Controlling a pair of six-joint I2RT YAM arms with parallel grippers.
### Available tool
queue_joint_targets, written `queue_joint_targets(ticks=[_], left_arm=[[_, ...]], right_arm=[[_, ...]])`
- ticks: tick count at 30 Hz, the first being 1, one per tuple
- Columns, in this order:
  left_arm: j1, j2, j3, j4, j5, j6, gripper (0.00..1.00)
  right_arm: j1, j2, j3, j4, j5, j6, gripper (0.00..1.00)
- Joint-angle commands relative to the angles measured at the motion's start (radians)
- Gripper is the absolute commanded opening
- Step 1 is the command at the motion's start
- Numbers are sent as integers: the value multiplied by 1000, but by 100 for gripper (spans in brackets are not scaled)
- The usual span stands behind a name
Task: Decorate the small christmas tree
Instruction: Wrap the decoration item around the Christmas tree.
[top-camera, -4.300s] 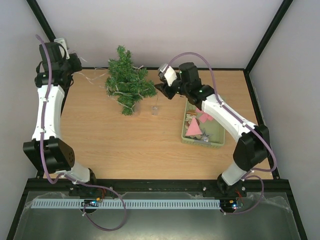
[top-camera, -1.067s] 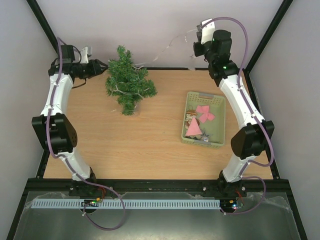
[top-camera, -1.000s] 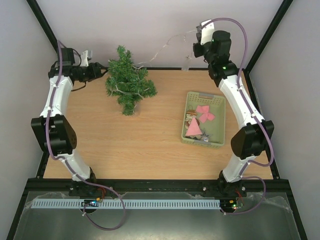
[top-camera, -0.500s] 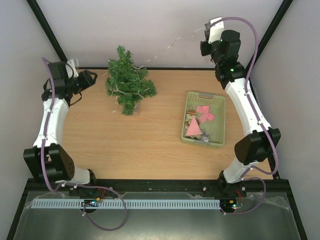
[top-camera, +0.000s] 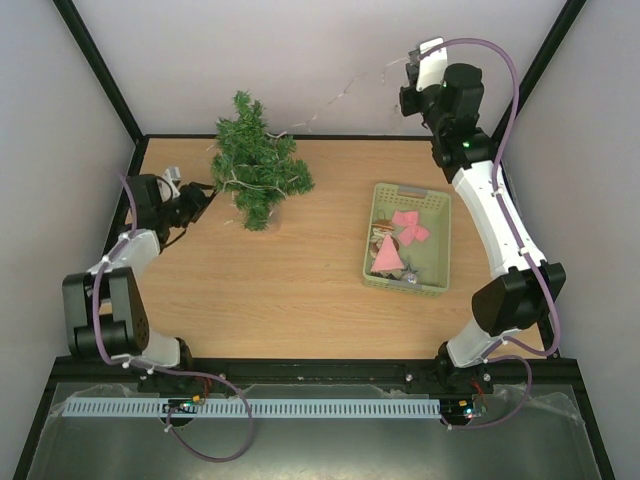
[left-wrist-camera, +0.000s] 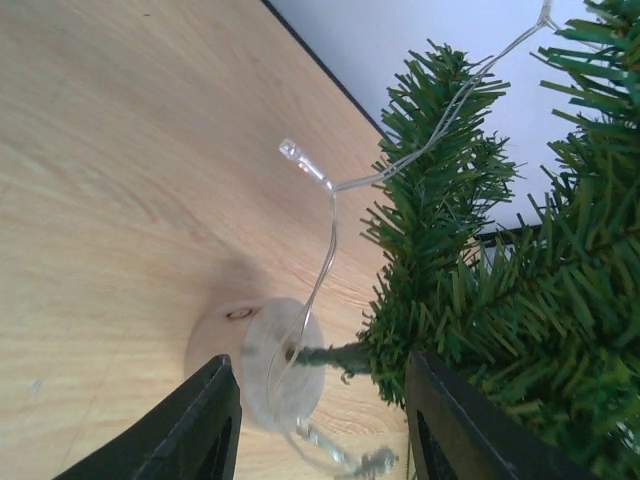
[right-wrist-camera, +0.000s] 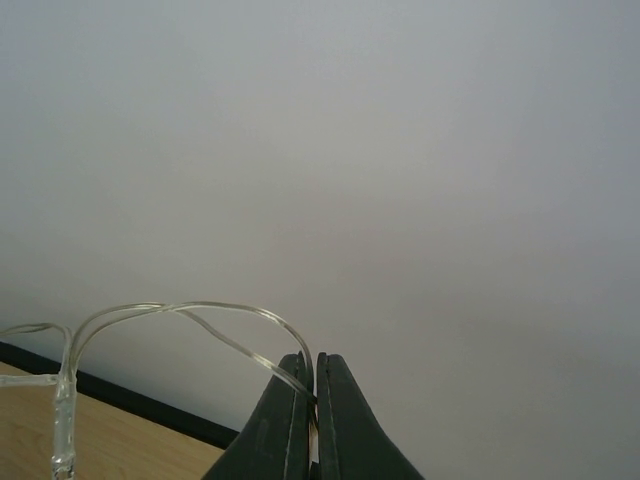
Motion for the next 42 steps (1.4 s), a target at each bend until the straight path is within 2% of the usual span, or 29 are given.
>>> queue_joint_targets(ticks=[1,4,11,22,23,24,27,28,31,37,42], left_arm=[[-21,119,23,259,110,0,47],[-20,207,66,306,139,30,46],[-37,317,107,481,139,-25,46],[-70,416,132,543,196,-41,46],[-73,424,136,539,200,-40,45],[-75,428,137,541,203,-38,39],[-65,398,131,507,187,-22,10],[-58,375,122,500,169,-18,4],[-33,293,99,484,120,-18,2],[-15,148,151,292,12,43,2],[6,98,238,123,-38,70,2]], right_arm=[[-4,-32,-15,13,-25,12,2],[-5,-36,-18,17,-33,13,2],[-4,-27,-3,12,-34,8,2],[-4,-21,-17,31,-44,20,2],[-5,-20,-16,32,-46,21,2],[-4,-19,-19,31,-46,22,2],[-4,-30,-36,36,-43,24,2],[-5,-35,-41,37,-38,24,2],[-5,-48,-54,40,-14,22,2],[-5,-71,-92,44,43,21,2],[-4,-95,-116,38,64,11,2]])
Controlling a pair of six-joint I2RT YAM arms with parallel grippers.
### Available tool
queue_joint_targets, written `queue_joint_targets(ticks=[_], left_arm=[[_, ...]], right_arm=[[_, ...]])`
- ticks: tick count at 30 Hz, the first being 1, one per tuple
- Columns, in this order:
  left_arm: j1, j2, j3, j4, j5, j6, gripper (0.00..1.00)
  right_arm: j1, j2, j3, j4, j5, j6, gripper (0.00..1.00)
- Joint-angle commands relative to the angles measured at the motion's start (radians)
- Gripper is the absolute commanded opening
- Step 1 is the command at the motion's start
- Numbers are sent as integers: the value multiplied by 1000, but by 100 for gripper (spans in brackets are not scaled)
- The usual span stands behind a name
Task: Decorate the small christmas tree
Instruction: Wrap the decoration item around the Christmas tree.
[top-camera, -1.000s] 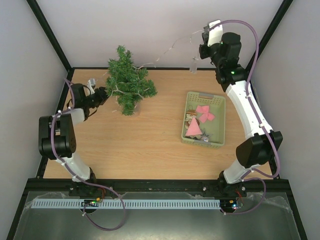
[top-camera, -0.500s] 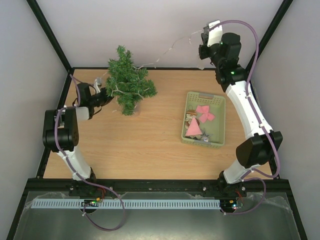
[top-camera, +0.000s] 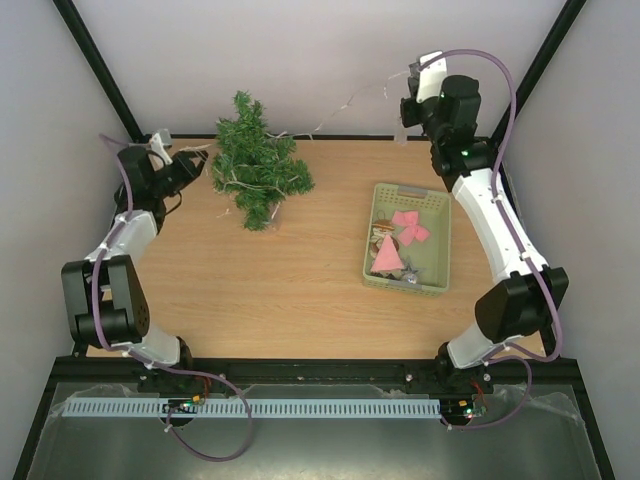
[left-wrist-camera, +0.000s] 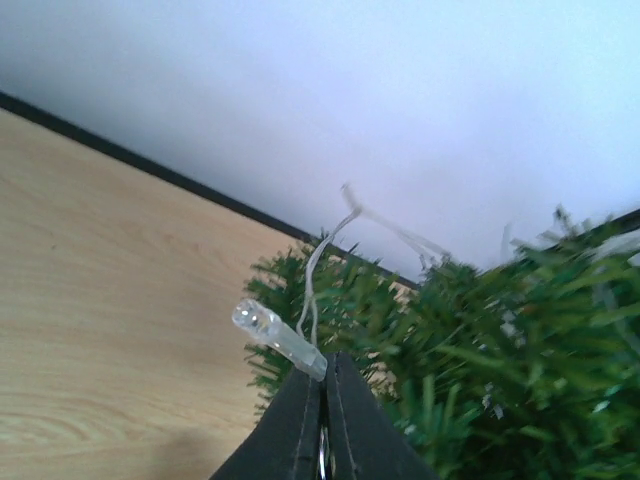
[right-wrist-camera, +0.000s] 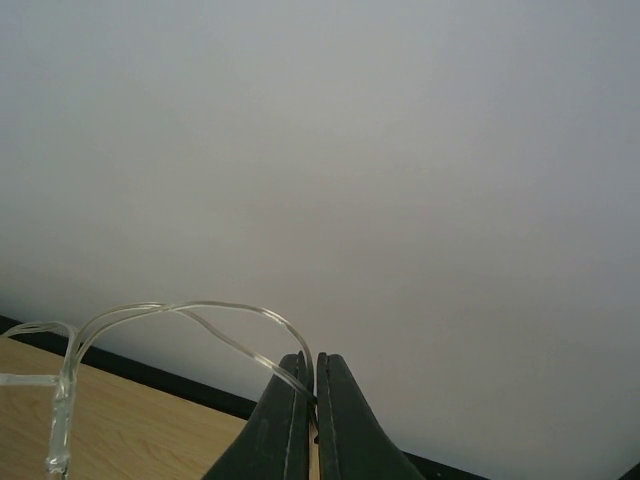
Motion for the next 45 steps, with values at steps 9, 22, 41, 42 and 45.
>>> queue_joint_targets(ticks=[9,22,41,42,45], left_arm=[[26,0,224,-275,-43,11,2],[26,-38,311,-550,-13,108,2],[52,-82,363,-467,39,-1,2],[52,-64,380,-468,30,-4,2],[48,-8,428,-462,35,-20,2]], right_arm=[[-4,-127,-114,6,91,-8,2],[-5,-202,-234,3,92,6,2],[-5,-253,-313,22,59,38,2],[-5,-254,-307,3,89,50,2],[-5,-274,-286,-98,169,88,2]])
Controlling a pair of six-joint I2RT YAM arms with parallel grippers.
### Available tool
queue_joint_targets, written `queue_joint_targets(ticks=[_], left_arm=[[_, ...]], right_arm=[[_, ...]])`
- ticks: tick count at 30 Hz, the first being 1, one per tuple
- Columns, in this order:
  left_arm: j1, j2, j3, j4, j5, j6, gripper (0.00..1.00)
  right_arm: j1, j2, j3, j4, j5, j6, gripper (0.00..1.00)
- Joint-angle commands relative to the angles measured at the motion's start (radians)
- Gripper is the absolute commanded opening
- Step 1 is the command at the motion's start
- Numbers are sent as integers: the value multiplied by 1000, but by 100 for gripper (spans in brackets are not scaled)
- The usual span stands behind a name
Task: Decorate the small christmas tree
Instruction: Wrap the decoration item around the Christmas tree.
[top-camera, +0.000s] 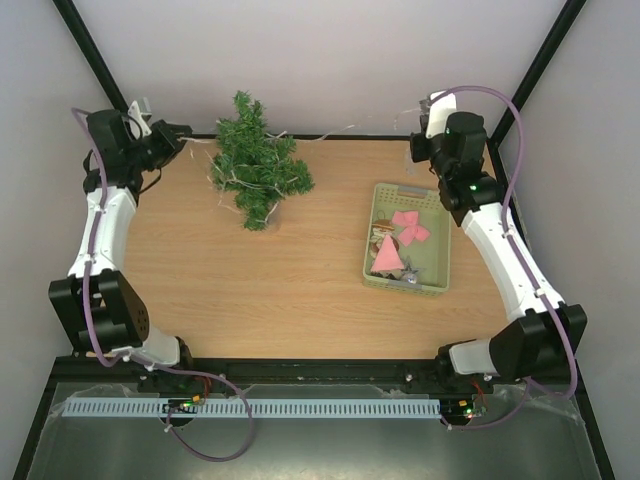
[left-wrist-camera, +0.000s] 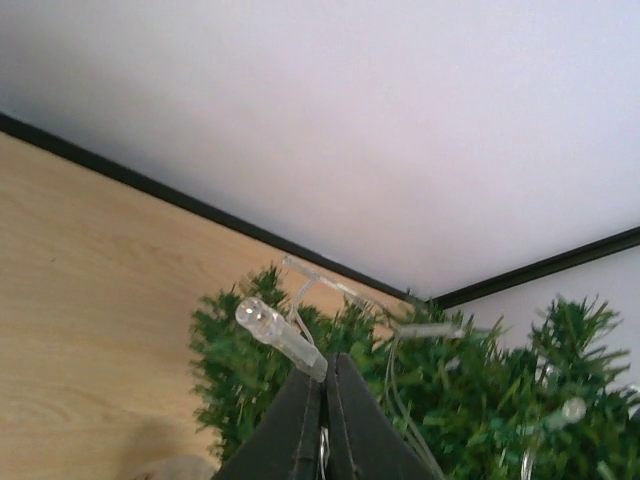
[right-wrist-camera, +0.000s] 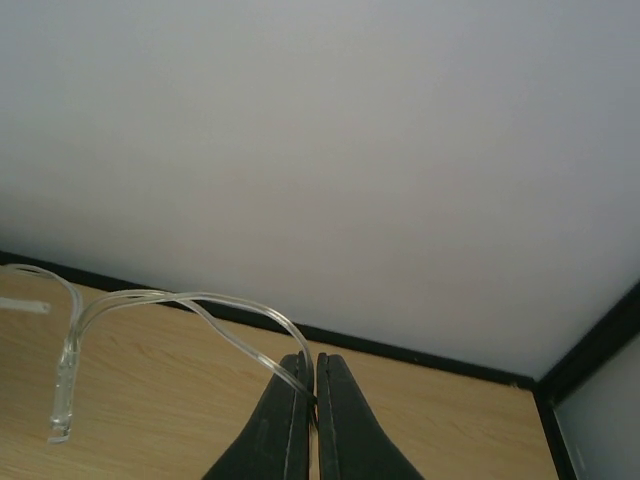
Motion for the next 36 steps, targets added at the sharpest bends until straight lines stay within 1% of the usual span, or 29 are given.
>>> queue_joint_targets(ticks=[1,5,9,13,17,20,24,27,31,34,36], left_arm=[[-8,82,76,86,29,-69,2],[-52,140,100,132,37,-98,2],[-100,201,151,129,32,-91,2],[-124,251,191,130,29,-99,2],[-139,296,212,121,28,-101,3],[-142,297,203,103,22,-85,3],[-146,271,182,108,10,-69,4],[-148,283,192,103,19,-65,5],[-151,303,219,74,28,-55,5],[-153,302,224,72,19,-55,6],[-154,298,226,68,13,-54,9]], right_arm=[[-4,-67,8,-101,103,67,2],[-5,-153,-92,-109,90,98,2],[-4,-203,-140,-160,143,118,2],[-4,-262,-179,-182,157,127,2],[-4,-285,-240,-199,69,154,2],[-3,-306,-293,-196,5,171,2],[-3,-333,-320,-228,-27,184,2],[-3,-349,-345,-252,-55,207,2],[14,-380,-384,-260,-209,246,2],[57,-403,-418,-257,-310,269,2],[101,-408,-429,-257,-365,283,2]])
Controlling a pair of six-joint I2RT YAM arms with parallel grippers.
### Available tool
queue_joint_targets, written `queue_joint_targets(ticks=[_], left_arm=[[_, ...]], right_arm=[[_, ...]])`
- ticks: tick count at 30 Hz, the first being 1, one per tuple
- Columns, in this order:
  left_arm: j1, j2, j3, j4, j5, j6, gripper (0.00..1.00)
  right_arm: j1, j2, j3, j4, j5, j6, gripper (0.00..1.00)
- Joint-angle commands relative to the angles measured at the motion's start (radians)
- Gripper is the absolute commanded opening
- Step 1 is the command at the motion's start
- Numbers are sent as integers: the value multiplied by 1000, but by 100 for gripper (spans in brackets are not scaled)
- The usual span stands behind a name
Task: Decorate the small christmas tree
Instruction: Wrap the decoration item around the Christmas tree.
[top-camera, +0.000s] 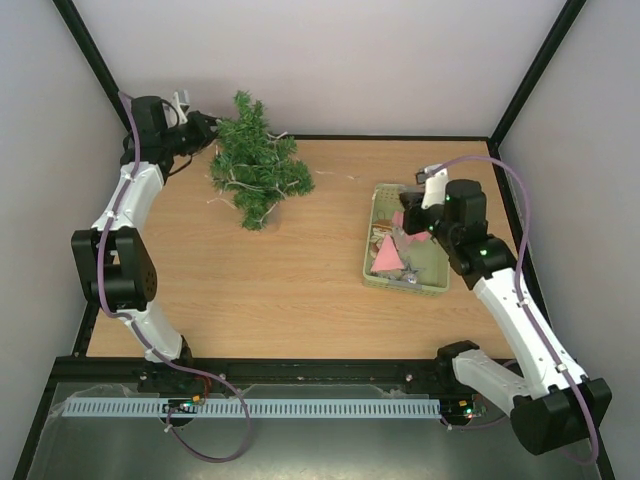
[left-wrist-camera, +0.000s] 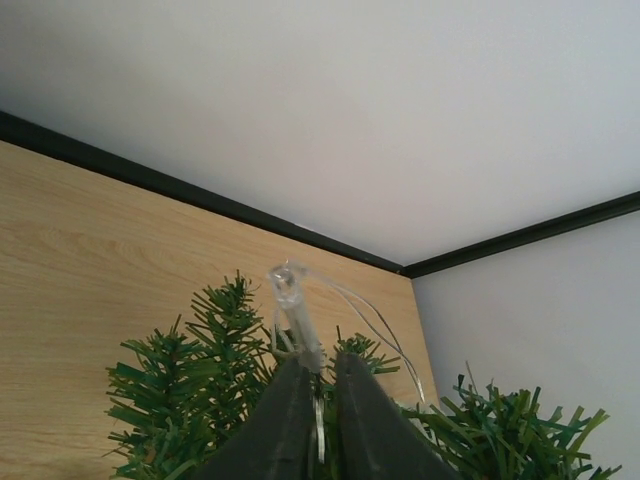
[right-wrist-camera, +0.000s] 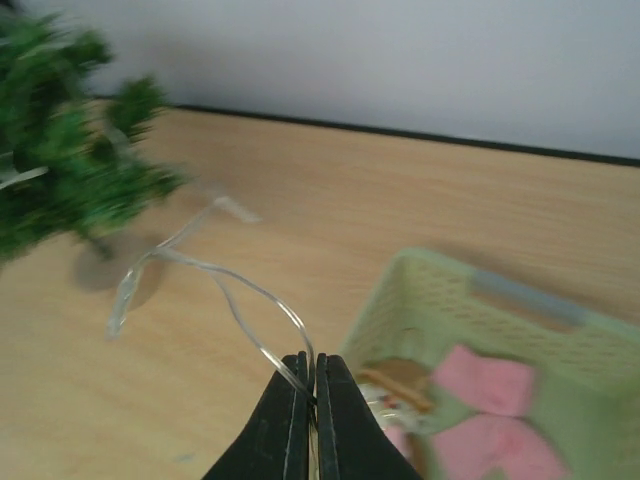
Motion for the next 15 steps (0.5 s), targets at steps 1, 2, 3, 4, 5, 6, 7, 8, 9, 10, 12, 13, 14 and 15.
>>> queue_joint_targets(ticks=[1,2,3,4,5,6,7,8,9,10,12,13,14,15], left_arm=[[-6,2,38,-28,-2,13,13],[-6,1,43,-41,-11,21,16],[-6,-1,50,-58,-23,30,18],[-5,-6,54,-73,-34,44,21],[-5,-13,54,-85,-47,53,25],[-3,-22,51,-96,-62,60,27],[-2,-36,47,-104,-78,66,28],[-1,-46,39,-107,-91,69,30],[2,-58,33,-108,-104,71,33],[4,-70,26,-109,-117,73,35],[9,-96,6,-109,-150,77,37],[13,-110,-4,-109,-171,79,39],[16,-125,-15,-107,-192,79,40],[20,-141,-26,-104,-209,80,42]], right_arm=[[101,-28,-31,-20,-188,51,2],[128,-32,-37,-10,-225,53,2],[156,-41,-51,7,-261,61,2],[183,-53,-63,27,-290,64,2],[205,-66,-75,52,-324,66,2],[222,-79,-86,75,-347,70,2],[234,-92,-95,101,-364,75,2],[241,-99,-103,114,-380,77,2],[247,-104,-108,122,-397,79,2],[252,-103,-113,126,-416,78,2],[260,-95,-123,143,-453,81,2],[265,-90,-130,154,-466,87,2],[273,-82,-135,165,-483,89,2],[280,-74,-139,179,-501,94,2]])
